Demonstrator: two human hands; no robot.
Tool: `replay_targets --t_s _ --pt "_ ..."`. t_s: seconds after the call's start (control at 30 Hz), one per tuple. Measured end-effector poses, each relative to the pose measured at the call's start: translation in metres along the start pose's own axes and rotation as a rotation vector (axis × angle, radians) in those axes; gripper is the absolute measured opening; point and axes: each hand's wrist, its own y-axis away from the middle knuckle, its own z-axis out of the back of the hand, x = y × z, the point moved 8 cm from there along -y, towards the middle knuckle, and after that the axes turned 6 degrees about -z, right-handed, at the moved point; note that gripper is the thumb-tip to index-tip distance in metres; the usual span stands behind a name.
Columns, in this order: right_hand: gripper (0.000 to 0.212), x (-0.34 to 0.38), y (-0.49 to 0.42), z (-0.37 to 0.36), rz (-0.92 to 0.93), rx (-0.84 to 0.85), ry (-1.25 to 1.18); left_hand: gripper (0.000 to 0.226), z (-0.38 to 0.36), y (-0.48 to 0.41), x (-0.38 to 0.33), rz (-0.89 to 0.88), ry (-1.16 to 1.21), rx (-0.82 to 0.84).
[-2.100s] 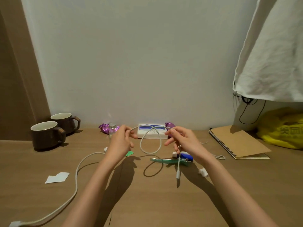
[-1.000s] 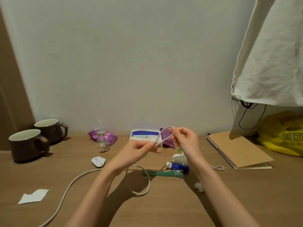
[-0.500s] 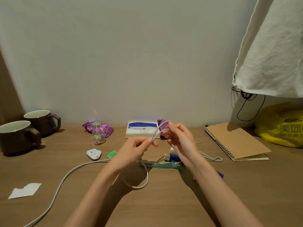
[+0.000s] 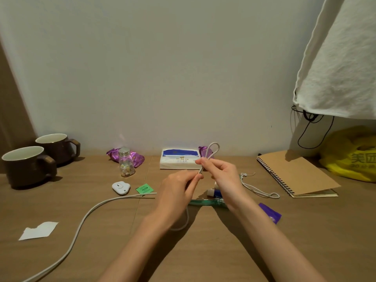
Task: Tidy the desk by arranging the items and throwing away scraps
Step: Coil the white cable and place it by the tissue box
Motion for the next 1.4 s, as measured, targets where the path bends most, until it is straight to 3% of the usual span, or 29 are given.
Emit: replay_targets --t_s 0.07,0.2,0.33,0.53,0.7,1.0,1.27,1.4 --pt "0.02 0.001 -0.003 0.004 0.01 -0.004 -0.062 0.023 -0.004 -0.001 0.004 0.078 0.131 0.078" --pt "0.019 0.007 -0.004 0.001 -0.024 0.135 -0.433 0.017 -0.001 -0.006 0.007 0.141 0.432 0.171" --pt "0.017 0.007 -0.01 0.01 -0.013 0.077 -0.562 0.019 0.005 -0.002 0.025 0.269 0.514 0.265" --pt "0.018 0.022 -0.006 0.03 0.146 -0.08 -0.1 0.014 0.009 0.002 0.041 0.269 0.332 0.35" --pt "0.018 0.007 -0.006 0.009 0.133 0.078 0.197 0.008 0.014 -0.004 0.034 0.173 0.3 0.225" --pt "0.022 -0.024 0.004 -0.021 -0.149 0.307 0.083 0.015 0.019 -0.009 0.021 -0.028 0.194 0.03" --pt "0.022 -0.014 0.0 -0.012 -0.126 0.308 0.128 0.008 0.025 -0.008 0.035 0.052 0.238 -0.004" --pt "0.026 -0.007 0.004 -0.013 -0.04 0.336 0.278 0.008 0.036 -0.009 0.026 -0.045 0.162 -0.076"
